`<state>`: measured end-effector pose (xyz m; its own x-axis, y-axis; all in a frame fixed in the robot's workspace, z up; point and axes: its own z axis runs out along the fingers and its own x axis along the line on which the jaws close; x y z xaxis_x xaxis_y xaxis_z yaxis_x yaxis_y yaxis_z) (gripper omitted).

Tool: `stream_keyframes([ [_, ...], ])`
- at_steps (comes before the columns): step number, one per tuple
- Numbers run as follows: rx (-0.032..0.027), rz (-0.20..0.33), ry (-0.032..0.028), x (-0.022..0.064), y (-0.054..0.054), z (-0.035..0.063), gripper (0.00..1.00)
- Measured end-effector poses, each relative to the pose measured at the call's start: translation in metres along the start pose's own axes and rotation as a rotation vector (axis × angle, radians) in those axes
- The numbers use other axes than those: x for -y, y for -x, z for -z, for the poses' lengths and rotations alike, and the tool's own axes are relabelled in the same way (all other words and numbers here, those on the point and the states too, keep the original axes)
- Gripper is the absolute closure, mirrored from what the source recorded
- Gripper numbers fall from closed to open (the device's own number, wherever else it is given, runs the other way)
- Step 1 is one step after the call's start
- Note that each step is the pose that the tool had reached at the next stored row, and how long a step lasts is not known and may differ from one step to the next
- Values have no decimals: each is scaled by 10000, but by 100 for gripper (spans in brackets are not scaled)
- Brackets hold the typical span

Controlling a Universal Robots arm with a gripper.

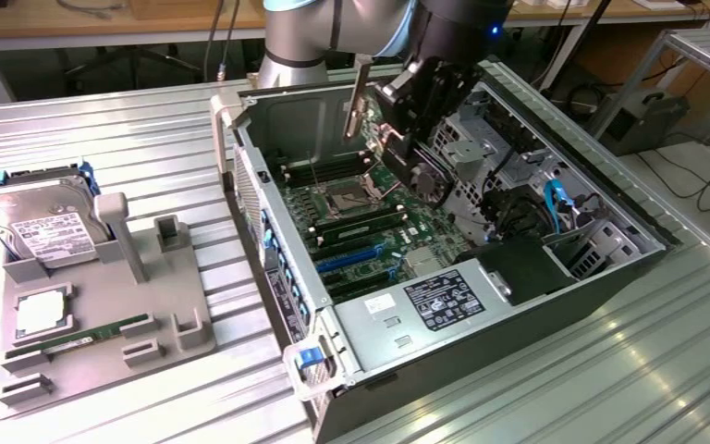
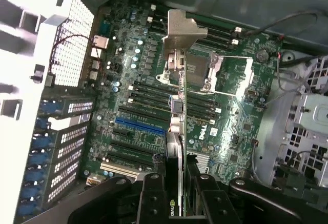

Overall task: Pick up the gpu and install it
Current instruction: 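Insert the gpu into the slot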

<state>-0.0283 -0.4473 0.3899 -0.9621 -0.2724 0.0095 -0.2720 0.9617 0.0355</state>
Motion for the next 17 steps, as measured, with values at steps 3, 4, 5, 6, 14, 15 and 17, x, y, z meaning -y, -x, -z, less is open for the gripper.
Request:
stream_keyframes([
  [3,-7,551,-9,0,0,-5,74],
  [4,-9,707,-12,0,0,-7,74],
  [5,-12,932,-15,0,0,-11,74],
  [6,-16,1117,-17,0,0,-14,74],
  [14,-42,2953,-47,2,1,-50,74],
  [15,-23,3116,-60,2,0,-51,74],
  [17,42,3467,-94,2,0,-52,74],
])
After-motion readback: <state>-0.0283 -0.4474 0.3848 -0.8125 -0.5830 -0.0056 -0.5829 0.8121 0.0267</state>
